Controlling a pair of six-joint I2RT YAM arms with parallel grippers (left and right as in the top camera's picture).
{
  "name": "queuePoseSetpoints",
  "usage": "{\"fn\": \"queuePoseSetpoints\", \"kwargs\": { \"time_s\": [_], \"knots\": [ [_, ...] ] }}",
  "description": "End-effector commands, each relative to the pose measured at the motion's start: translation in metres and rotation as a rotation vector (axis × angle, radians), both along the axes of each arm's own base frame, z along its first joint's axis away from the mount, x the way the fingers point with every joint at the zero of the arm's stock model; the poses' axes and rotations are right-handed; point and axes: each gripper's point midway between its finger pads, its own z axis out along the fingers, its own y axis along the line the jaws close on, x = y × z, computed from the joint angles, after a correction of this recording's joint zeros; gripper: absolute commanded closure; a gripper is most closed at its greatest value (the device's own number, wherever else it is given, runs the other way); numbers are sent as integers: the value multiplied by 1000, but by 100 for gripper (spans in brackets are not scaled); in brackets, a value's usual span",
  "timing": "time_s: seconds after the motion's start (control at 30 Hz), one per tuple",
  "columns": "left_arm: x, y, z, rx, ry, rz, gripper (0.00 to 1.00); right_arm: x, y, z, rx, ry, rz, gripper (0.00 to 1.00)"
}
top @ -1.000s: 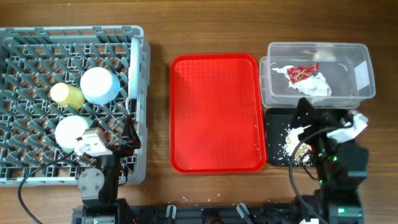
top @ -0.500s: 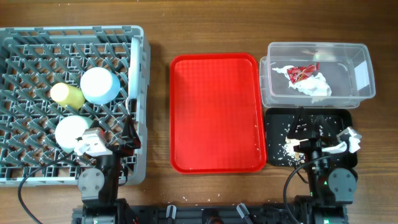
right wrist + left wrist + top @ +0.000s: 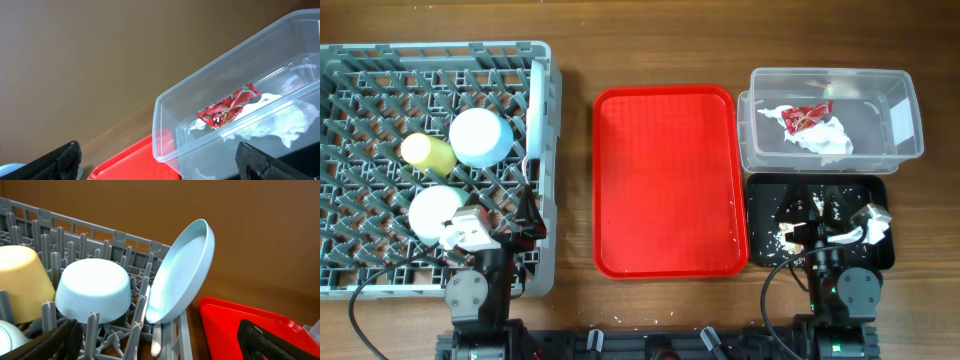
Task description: Sort waste into correct bins and load items into the dishwasher rack
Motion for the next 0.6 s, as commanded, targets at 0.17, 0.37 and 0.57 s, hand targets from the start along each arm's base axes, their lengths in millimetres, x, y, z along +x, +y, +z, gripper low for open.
{"fn": "queuePoseSetpoints", "kwargs": {
  "time_s": [0.17,0.37,0.57],
  "knots": [
    [0,2,-2,10,1,10,0,-1,0,1,-731,5,-2,0],
    [0,2,-2,10,1,10,0,-1,1,1,-568,-1,8,0],
    [0,2,-2,9,1,10,0,-1,1,2,-571,-3,7,0]
  ]
}}
